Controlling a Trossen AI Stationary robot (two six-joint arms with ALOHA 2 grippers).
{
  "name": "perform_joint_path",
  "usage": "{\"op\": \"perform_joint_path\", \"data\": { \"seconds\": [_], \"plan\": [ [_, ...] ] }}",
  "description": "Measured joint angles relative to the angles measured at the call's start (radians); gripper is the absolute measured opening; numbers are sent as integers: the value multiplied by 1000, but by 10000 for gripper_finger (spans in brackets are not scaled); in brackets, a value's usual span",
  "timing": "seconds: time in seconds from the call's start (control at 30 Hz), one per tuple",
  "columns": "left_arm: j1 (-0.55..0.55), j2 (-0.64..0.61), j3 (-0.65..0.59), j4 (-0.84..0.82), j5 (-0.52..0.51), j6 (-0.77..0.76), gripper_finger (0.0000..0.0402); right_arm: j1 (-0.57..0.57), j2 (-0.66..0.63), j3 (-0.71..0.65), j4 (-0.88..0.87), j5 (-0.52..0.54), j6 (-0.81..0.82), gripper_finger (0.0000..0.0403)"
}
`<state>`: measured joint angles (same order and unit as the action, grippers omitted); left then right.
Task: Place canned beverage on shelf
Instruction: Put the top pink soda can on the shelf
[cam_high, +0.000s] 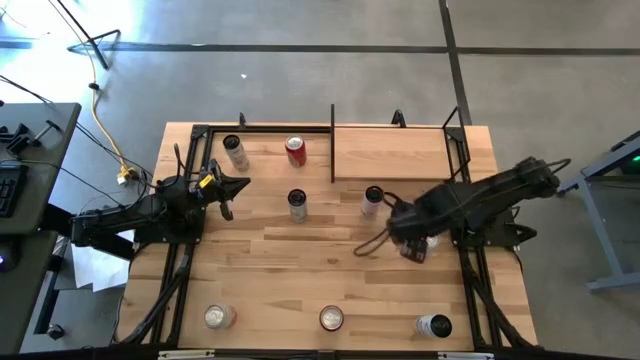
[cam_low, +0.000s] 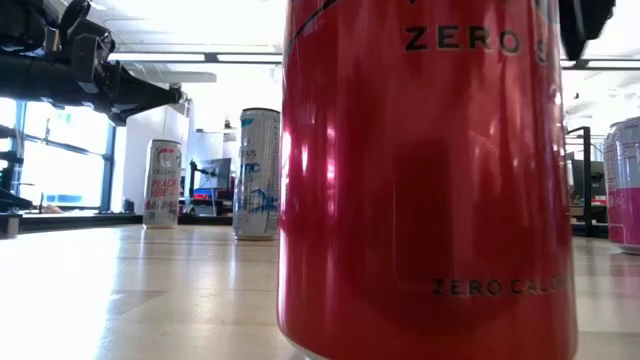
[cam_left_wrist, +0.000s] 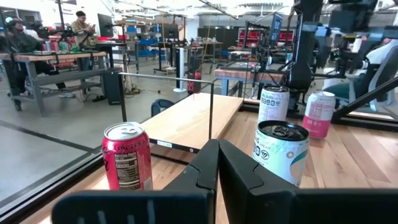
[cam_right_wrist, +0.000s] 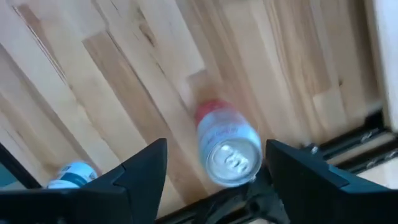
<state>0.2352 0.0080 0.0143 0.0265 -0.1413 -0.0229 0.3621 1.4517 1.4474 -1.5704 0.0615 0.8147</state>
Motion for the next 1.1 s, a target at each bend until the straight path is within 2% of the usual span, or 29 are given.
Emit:
{"op": "perform_joint_path", "data": {
  "seconds": [0.1, 0.23, 0.27, 0.33, 0.4, 0.7, 0.87, 1.0, 1.1],
  "plan": [
    [0, 0, 0, 0, 0, 0, 3, 65, -32, -11, 5, 23, 59, 202],
    [0, 0, 0, 0, 0, 0, 3, 145, -68, -12, 7, 35, 51, 78],
    [0, 0, 0, 0, 0, 0, 3, 164, -75, -12, -2, 18, 31, 42],
    [0, 0, 0, 0, 0, 0, 3, 197, -78, -12, -3, -54, -31, 14],
    [0, 0, 0, 0, 0, 0, 3, 222, -75, -12, 2, -67, -46, 28],
    [0, 0, 0, 0, 0, 0, 3, 238, -60, -50, 0, 29, -64, 76],
    [0, 0, 0, 0, 0, 0, 3, 225, -50, -111, 0, 63, -60, 158],
    [0, 0, 0, 0, 0, 0, 3, 173, -50, -194, -1, 10, -47, 236],
    [0, 0, 0, 0, 0, 0, 3, 141, -50, -240, 0, -9, -76, 275]
  ]
}}
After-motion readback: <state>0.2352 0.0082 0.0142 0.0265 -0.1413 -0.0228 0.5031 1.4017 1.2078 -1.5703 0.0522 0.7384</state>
